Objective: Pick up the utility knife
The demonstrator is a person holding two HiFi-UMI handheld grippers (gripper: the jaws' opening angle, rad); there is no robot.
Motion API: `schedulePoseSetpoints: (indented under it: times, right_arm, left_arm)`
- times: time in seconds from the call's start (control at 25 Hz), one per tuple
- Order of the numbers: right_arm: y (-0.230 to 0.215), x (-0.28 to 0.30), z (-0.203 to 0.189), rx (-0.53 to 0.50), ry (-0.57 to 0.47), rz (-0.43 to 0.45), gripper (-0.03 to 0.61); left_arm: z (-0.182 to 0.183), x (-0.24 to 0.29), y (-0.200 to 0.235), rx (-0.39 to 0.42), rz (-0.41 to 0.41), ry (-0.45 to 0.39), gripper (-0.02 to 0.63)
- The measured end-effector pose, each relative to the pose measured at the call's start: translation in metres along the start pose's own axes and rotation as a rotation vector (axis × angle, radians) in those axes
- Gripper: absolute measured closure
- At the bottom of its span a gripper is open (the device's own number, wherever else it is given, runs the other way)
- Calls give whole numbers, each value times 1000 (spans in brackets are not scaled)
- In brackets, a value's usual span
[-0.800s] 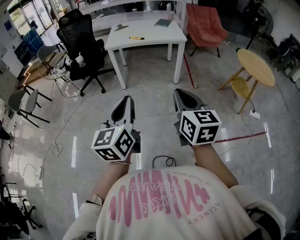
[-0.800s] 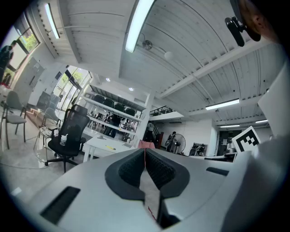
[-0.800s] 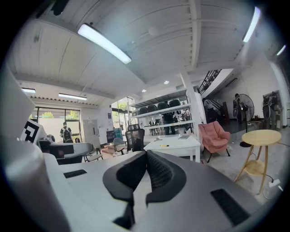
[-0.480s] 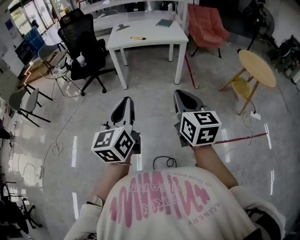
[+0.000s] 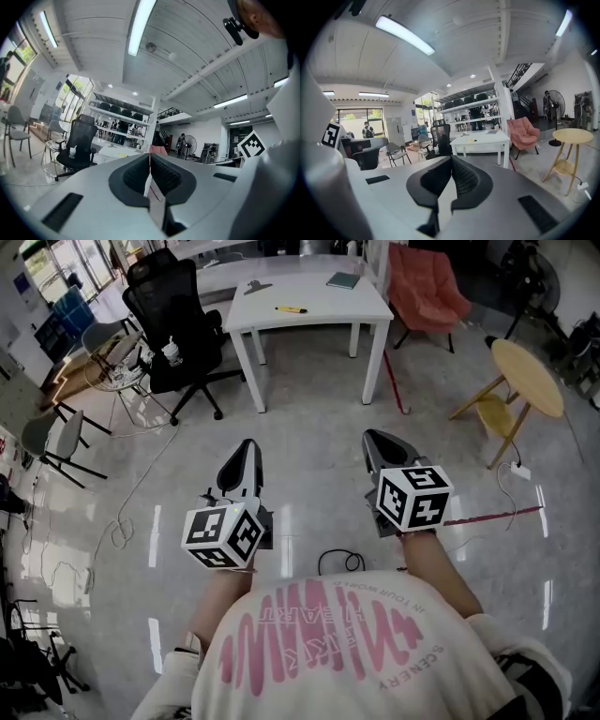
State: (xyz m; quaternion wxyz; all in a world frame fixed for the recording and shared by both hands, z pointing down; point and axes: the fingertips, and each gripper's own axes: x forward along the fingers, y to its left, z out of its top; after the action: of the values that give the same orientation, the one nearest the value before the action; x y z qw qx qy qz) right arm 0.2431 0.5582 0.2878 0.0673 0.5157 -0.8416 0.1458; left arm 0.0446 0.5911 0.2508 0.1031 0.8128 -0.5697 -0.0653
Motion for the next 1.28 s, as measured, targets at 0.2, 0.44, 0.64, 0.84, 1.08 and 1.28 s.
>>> schedulePoseSetpoints:
  times: [0.2, 0.44, 0.64, 0.84, 1.08, 1.28]
  right_arm:
    - [16, 18, -6, -1, -28, -23, 565]
    - [20, 41, -19, 80, -6, -23, 565]
    - [2, 67, -28, 138, 27, -47, 565]
    - [-27, 135, -31, 212, 35, -25, 565]
    - [-70, 220, -28, 211, 77, 1, 565]
    - [-114, 286, 14, 191, 89, 18, 565]
  left_arm:
    - [-3, -7, 42, -19, -2, 7, 589]
    - [-19, -3, 75, -90, 0, 33, 589]
    - [-39, 11, 102, -164, 21, 68, 589]
    - [-49, 65, 141, -162, 59, 72, 589]
    - [-58, 144, 172, -146, 99, 89, 589]
    - [-37, 227, 179, -161, 97, 76, 589]
